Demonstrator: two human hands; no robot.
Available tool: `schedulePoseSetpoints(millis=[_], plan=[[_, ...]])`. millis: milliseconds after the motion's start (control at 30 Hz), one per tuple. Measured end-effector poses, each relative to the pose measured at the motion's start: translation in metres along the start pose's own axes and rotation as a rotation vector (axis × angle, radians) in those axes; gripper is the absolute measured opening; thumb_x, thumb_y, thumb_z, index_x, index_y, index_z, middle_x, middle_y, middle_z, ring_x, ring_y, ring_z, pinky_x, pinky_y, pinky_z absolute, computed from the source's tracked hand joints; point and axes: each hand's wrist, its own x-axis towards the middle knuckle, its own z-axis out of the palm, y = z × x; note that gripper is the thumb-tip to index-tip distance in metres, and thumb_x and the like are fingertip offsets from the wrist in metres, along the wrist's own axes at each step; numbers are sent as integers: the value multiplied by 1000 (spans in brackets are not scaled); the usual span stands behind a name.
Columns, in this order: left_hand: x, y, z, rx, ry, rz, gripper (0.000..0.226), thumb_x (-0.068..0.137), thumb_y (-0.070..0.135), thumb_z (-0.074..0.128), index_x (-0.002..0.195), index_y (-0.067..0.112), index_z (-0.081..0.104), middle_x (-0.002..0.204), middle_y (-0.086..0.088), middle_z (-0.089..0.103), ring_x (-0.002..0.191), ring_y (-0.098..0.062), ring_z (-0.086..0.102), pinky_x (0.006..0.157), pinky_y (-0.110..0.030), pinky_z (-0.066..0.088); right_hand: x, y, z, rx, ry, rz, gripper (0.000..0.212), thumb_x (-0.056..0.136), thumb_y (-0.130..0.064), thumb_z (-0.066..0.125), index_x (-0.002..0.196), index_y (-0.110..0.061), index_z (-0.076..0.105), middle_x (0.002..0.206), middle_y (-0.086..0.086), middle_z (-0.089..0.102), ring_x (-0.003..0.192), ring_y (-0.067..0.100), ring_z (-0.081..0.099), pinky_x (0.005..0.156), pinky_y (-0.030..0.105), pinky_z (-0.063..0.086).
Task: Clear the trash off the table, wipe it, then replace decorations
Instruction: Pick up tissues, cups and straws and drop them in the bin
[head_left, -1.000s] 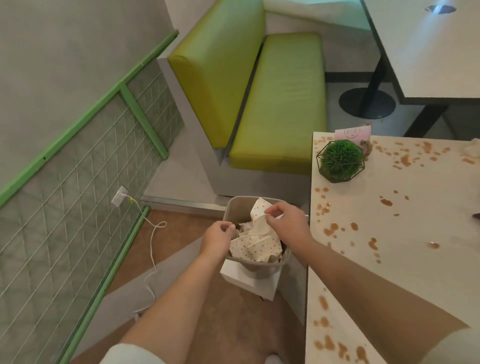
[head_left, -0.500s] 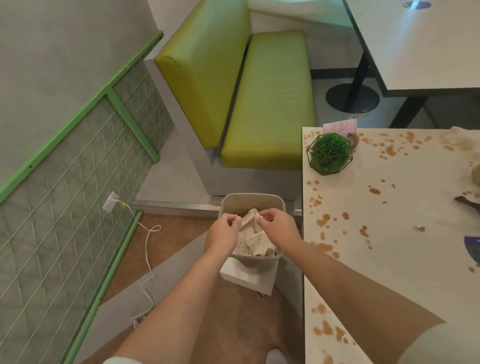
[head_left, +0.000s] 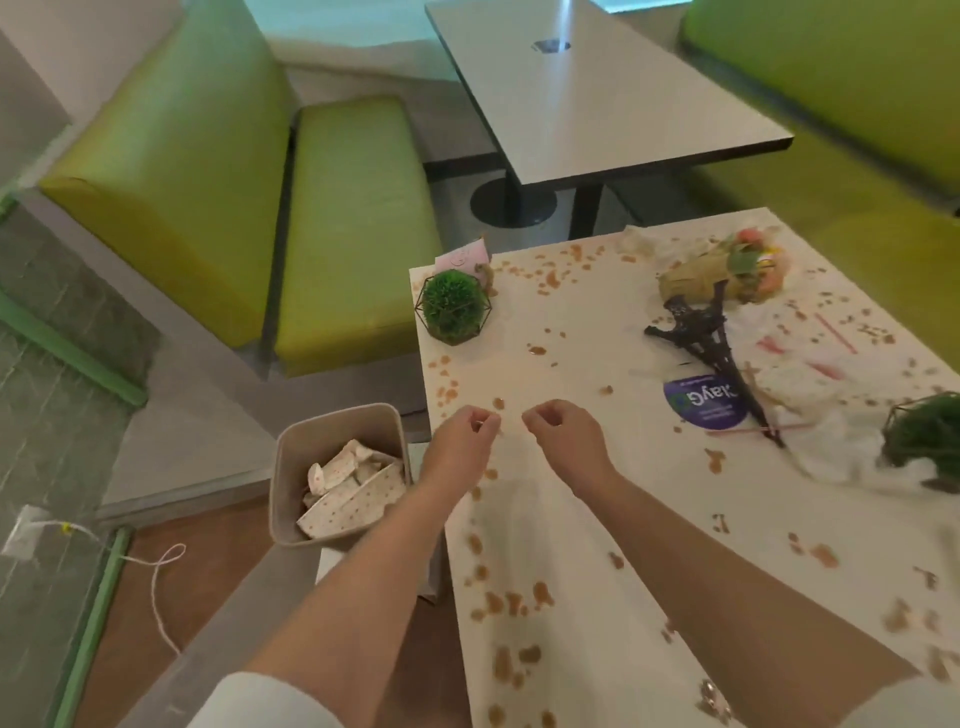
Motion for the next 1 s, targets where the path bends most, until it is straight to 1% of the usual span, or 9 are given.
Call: schedulePoseSetpoints(millis=[67,200,367,433,500,600,767,900,1000], plan=[[0,18,24,21,-35,42,20,98,44,48,99,28,61,98,5,66,88,-17,62,73,-33,50,1,11,-29,1,45,13,11,94,-25,58,91,-18,66,86,-9,63,79,9,58,59,14,37],[-7,52,74,12,-91,66,21,97,43,50,104,27,62,100,6,67,92,-15,63,84,-36,51,5,37,-83,17,122,52,12,94,-24,58,94,-17,68,90,-5,67,83,15,61,61,19,40],[-20,89,130,38,-130,68,21,97,43,49,102,27,62,96,7,67,88,-13,62,75,-30,48,6,66,-143,20,169,91,14,94,-25,59,94,-14,68,88,-4,67,82,15,61,66,26,43],[-23,103,154,31,-148,68,19,97,42,51,100,27,63,97,6,67,89,-15,63,79,-32,50,6,80,-169,15,200,95,14,93,-25,60,90,-14,68,84,-4,66,79,15,60,65,27,45],[-26,115,175,28,-164,69,19,96,42,52,99,27,63,96,6,68,90,-16,63,82,-34,51,6,93,-194,-12,230,109,14,93,-23,59,88,-12,67,82,-3,65,74,13,58,59,20,46],[-31,131,202,81,-172,89,24,97,42,52,105,24,64,99,6,66,92,-14,61,78,-29,47,11,112,-229,-105,251,128,17,96,-22,55,87,-13,66,79,-3,62,68,7,54,52,17,38],[-26,152,240,167,-142,124,14,95,35,57,101,26,66,87,11,64,93,-14,63,83,-33,51,36,131,-269,-393,232,94,20,94,-28,58,84,-20,74,82,0,71,76,17,64,65,32,54],[-13,162,265,405,-76,225,19,94,38,54,108,33,67,108,5,62,109,-19,51,90,-38,48,67,123,-292,-647,141,49,25,94,-32,53,88,-22,75,89,3,68,89,26,63,73,39,57],[-1,166,279,571,-85,308,23,95,41,54,115,36,65,116,3,58,117,-21,46,91,-36,47,88,120,-301,-697,91,77,33,96,-39,51,87,-17,74,87,4,70,78,25,65,66,33,56]])
